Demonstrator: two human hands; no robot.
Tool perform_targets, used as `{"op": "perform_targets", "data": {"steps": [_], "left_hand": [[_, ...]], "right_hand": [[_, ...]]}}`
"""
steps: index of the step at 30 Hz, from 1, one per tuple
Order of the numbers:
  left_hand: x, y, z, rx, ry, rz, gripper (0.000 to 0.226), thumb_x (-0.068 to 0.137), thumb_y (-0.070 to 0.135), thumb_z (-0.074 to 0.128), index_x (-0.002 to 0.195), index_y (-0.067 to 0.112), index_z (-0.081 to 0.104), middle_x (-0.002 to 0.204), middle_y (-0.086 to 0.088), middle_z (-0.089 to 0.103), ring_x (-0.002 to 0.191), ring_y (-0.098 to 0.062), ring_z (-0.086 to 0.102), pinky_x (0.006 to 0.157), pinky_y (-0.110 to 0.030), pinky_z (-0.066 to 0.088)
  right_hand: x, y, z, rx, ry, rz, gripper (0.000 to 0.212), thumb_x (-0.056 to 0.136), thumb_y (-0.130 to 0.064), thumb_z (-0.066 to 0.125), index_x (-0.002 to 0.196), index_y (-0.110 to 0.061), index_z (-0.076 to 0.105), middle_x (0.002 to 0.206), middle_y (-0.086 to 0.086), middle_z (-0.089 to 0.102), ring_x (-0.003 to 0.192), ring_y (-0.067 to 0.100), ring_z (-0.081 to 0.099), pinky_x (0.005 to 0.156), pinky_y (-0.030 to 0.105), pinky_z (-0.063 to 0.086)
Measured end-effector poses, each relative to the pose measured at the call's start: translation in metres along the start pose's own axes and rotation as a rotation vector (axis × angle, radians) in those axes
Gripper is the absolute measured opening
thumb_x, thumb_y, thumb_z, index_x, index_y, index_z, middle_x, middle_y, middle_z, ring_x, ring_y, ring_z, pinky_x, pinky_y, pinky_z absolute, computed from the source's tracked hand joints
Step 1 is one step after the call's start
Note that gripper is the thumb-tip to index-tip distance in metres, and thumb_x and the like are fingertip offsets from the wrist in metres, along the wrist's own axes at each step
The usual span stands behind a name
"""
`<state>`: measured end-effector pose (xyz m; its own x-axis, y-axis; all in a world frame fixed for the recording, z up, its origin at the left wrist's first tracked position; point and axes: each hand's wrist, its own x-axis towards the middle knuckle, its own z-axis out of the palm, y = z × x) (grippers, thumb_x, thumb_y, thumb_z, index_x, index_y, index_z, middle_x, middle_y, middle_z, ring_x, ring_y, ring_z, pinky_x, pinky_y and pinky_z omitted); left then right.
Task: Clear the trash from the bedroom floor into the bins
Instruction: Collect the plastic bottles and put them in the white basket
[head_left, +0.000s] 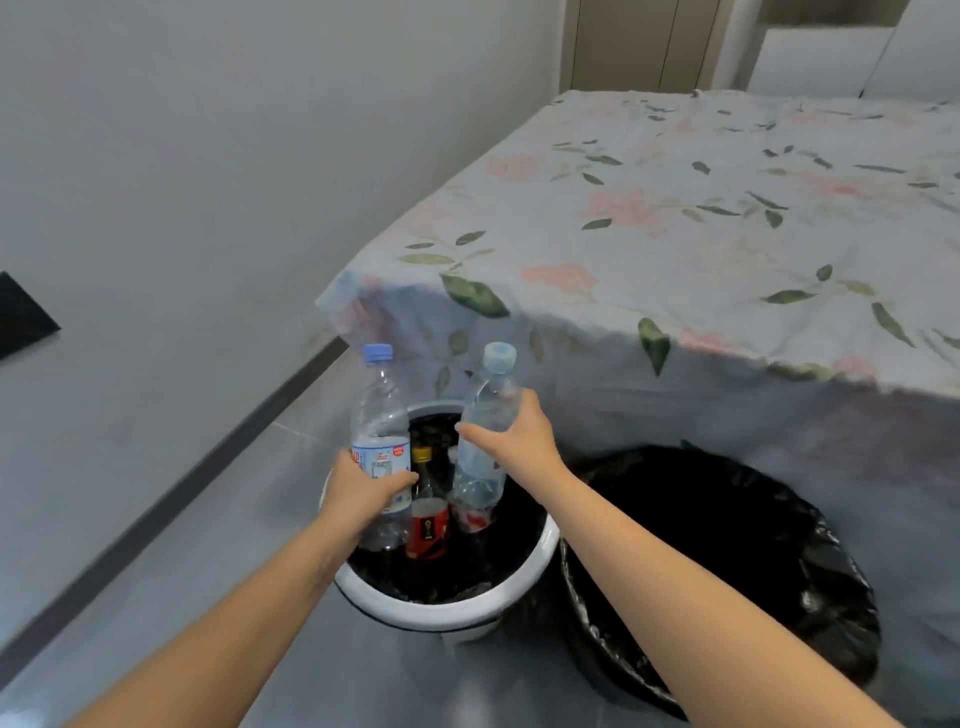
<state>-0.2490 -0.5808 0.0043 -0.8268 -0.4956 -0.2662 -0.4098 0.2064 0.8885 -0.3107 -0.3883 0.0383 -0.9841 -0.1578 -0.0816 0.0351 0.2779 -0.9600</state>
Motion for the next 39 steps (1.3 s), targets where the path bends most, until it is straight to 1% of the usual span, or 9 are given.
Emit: {"op": "perform_targets", "data": {"steps": [5,10,14,16,20,25,30,34,39], "left_hand": [[0.016,-0.033,0.029,0.004,-0.021,-0.095,0.081,0.055,0.007,0.092,0.123,0.001,0.048,0.11,-0.014,0.065,0.1,-0.028,0.064,0.088,-0.042,0.053],[0.018,-0.048,0.042,0.049,-0.039,-0.315,0.101,0.056,0.005,0.092,0.135,0.001,0.03,0.128,-0.018,0.051,0.118,-0.032,0.054,0.1,-0.041,0.046],[0.024,-0.043,0.039,0.028,-0.058,-0.308,0.065,0.061,0.004,0.088,0.118,-0.005,0.058,0.115,-0.023,0.066,0.097,-0.032,0.066,0.084,-0.036,0.052],[0.022,-0.031,0.034,0.101,-0.083,-0.217,0.046,0.067,0.012,0.085,0.108,0.0,0.067,0.107,-0.02,0.071,0.084,-0.027,0.068,0.08,-0.034,0.053],[0.02,0.005,0.02,0.406,0.04,0.171,0.067,0.071,0.028,0.08,0.127,0.006,0.051,0.121,-0.013,0.063,0.108,-0.029,0.061,0.091,-0.04,0.05],[0.006,0.074,0.049,0.612,-0.069,0.51,0.052,0.077,0.037,0.072,0.121,0.014,0.057,0.119,-0.006,0.062,0.107,-0.024,0.06,0.086,-0.035,0.046],[-0.059,0.167,0.16,0.623,-0.428,0.819,0.023,0.078,0.045,0.068,0.095,0.033,0.058,0.088,0.014,0.059,0.078,-0.008,0.058,0.076,-0.029,0.05],[-0.139,0.214,0.258,0.692,-0.705,0.973,0.032,0.077,0.052,0.064,0.101,0.032,0.058,0.092,0.014,0.057,0.091,-0.011,0.061,0.083,-0.034,0.054],[-0.231,0.245,0.345,0.846,-0.913,1.159,0.041,0.082,0.051,0.059,0.115,0.026,0.059,0.106,0.008,0.061,0.106,-0.017,0.06,0.089,-0.037,0.051]], "right_hand": [[0.009,0.045,0.028,-0.158,-0.064,0.108,0.072,0.063,-0.034,0.086,0.118,-0.016,0.042,0.112,-0.004,0.05,0.1,0.011,0.048,0.079,0.022,0.038],[0.011,0.077,0.036,-0.318,-0.089,0.27,0.083,0.059,-0.036,0.087,0.122,-0.005,0.043,0.124,0.011,0.056,0.115,0.028,0.055,0.082,0.028,0.044],[0.014,0.074,0.033,-0.231,-0.107,0.396,0.085,0.068,-0.044,0.08,0.133,-0.001,0.045,0.133,0.013,0.055,0.121,0.027,0.054,0.091,0.028,0.045],[0.012,0.063,0.025,-0.176,-0.097,0.364,0.08,0.075,-0.043,0.075,0.137,-0.003,0.043,0.137,0.012,0.052,0.124,0.025,0.051,0.092,0.024,0.04],[0.002,0.028,-0.013,-0.198,-0.068,0.173,0.058,0.075,-0.046,0.074,0.12,-0.014,0.056,0.117,0.001,0.062,0.106,0.014,0.058,0.082,0.021,0.041],[-0.028,0.002,-0.106,-0.579,0.024,-0.038,0.039,0.085,-0.049,0.061,0.105,-0.017,0.063,0.103,-0.004,0.068,0.098,0.015,0.062,0.082,0.028,0.048],[-0.072,-0.002,-0.227,-0.658,0.11,0.154,0.041,0.086,-0.059,0.051,0.099,-0.022,0.063,0.095,-0.007,0.066,0.091,0.016,0.062,0.083,0.039,0.054],[-0.135,0.006,-0.323,-0.678,0.383,0.289,0.043,0.085,-0.061,0.05,0.097,-0.023,0.064,0.095,-0.006,0.066,0.091,0.014,0.062,0.081,0.035,0.053],[-0.264,0.012,-0.426,-0.732,0.612,0.566,0.043,0.087,-0.058,0.05,0.102,-0.019,0.063,0.095,-0.004,0.065,0.095,0.017,0.061,0.079,0.034,0.052]]}}
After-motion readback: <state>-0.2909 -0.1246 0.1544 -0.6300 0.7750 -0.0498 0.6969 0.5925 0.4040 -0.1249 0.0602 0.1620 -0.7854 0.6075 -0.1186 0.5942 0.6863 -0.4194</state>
